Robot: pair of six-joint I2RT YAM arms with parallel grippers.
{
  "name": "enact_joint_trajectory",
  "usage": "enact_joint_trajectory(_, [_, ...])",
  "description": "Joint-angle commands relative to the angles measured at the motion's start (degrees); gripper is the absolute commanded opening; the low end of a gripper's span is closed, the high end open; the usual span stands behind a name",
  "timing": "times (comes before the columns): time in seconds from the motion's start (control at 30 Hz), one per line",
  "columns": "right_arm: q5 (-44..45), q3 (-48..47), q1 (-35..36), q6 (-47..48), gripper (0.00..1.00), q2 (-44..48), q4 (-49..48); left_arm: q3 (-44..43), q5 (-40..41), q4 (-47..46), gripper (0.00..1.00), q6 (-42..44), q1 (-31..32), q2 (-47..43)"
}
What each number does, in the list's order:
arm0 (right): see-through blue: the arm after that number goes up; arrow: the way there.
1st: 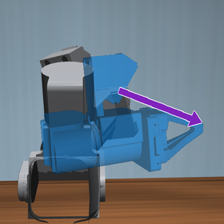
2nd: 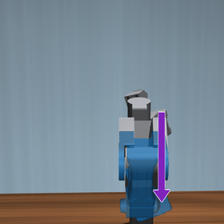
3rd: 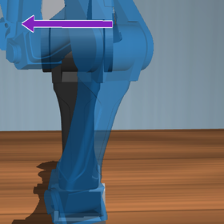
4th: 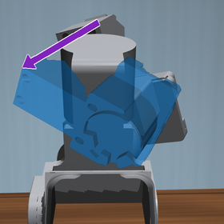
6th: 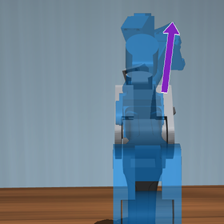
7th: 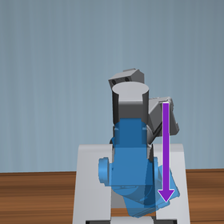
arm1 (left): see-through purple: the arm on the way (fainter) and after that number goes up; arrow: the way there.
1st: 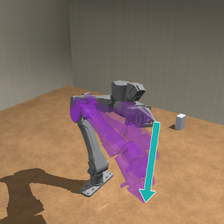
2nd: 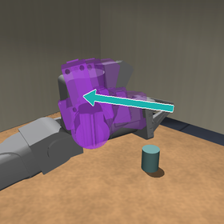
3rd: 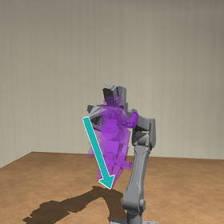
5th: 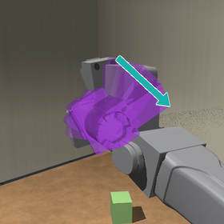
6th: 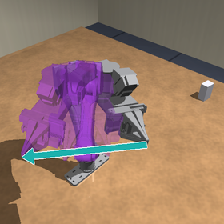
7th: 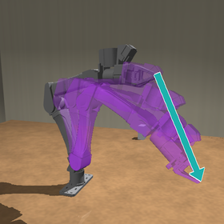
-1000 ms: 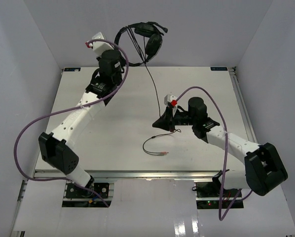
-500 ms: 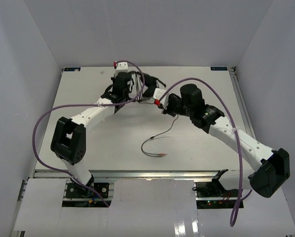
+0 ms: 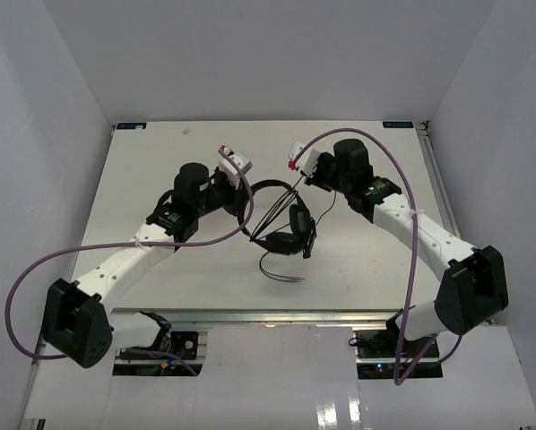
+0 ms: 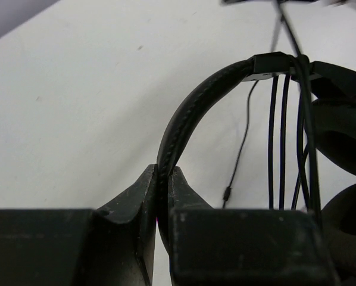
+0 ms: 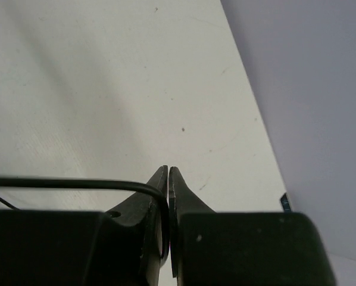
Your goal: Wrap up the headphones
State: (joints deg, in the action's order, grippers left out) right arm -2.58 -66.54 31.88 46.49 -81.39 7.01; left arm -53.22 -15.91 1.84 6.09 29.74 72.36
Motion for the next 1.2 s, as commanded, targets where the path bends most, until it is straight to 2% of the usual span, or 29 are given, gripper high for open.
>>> enact_joint_trajectory(0.0, [-15.2,-1.5,-6.9,-9.5,0.09,-1.5,-3.8,0.6,-20.5,-3.7,0.00,-1.0,-0.1,-5.8])
enact_joint_trajectory(0.13, [-29.9,0.7,-10.9,-16.4,0.12,-1.8,-5.4,-0.8,-22.0,-7.3,0.00,-6.6,-0.1,-7.9])
enact_joint_trajectory(0.23, [-45.4,4.1,-13.1,-25.5,0.17,-1.5,-11.1,-2.2,-21.9,-12.0,0.00,-14.1,-0.1,-8.8])
enact_joint_trajectory(0.27, [-49.5,5.1,-13.3,-26.0,0.19,-1.6,-13.5,-2.5,-21.5,-13.4,0.00,-14.4,-0.1,-8.9])
enact_joint_trajectory(0.33, [-57.5,9.4,-13.4,-38.8,0.24,-1.9,-21.9,-3.6,-19.9,-16.5,0.00,-20.5,-0.1,-8.7])
enact_joint_trajectory(0.37, [-60.9,10.2,-13.3,-45.1,0.27,-2.4,-29.2,-4.4,-19.2,-17.6,0.00,-22.5,-0.1,-8.4])
enact_joint_trajectory(0.4, [-63.7,13.2,-12.9,-52.9,0.30,-3.0,-42.4,-5.8,-18.7,-18.5,0.00,-24.6,-0.1,-7.9])
enact_joint_trajectory(0.43, [-66.0,15.1,-12.0,-61.9,0.36,-4.4,-51.7,-7.0,-18.1,-19.7,0.00,-27.0,-0.1,-7.2])
enact_joint_trajectory(0.47, [-66.5,16.2,-11.2,-70.3,0.40,-5.1,-57.1,-8.1,-17.1,-20.0,0.00,-30.1,0.1,-5.9])
enact_joint_trajectory(0.5, [-66.1,16.6,-10.2,-73.4,0.45,-5.8,-60.2,-9.6,-15.9,-20.0,0.00,-31.5,0.2,-5.2])
enact_joint_trajectory(0.53, [-65.7,16.9,-9.2,-74.7,0.49,-6.5,-62.0,-10.9,-14.1,-19.9,0.00,-32.9,0.3,-4.6])
enact_joint_trajectory(0.67, [-63.3,19.8,-5.7,-77.2,0.54,-7.6,-66.3,-15.8,-6.3,-20.8,0.00,-37.7,0.4,-3.3])
enact_joint_trajectory(0.73, [-62.5,21.9,-5.1,-77.6,0.53,-7.5,-67.9,-17.6,-2.4,-21.1,0.00,-39.1,0.5,-3.4])
enact_joint_trajectory(0.9, [-60.1,28.7,-4.6,-76.0,0.44,-3.3,-69.7,-19.3,22.9,-22.6,0.00,-39.8,0.5,-5.2])
enact_joint_trajectory(1.0, [-59.5,30.2,-3.8,-74.0,0.32,-0.6,-68.3,-19.2,32.4,-24.0,0.00,-41.0,0.5,-5.0])
enact_joint_trajectory(1.17, [-59.6,29.8,-2.1,-72.8,0.16,1.6,-66.5,-22.8,40.0,-20.2,0.00,-44.0,0.5,-2.2])
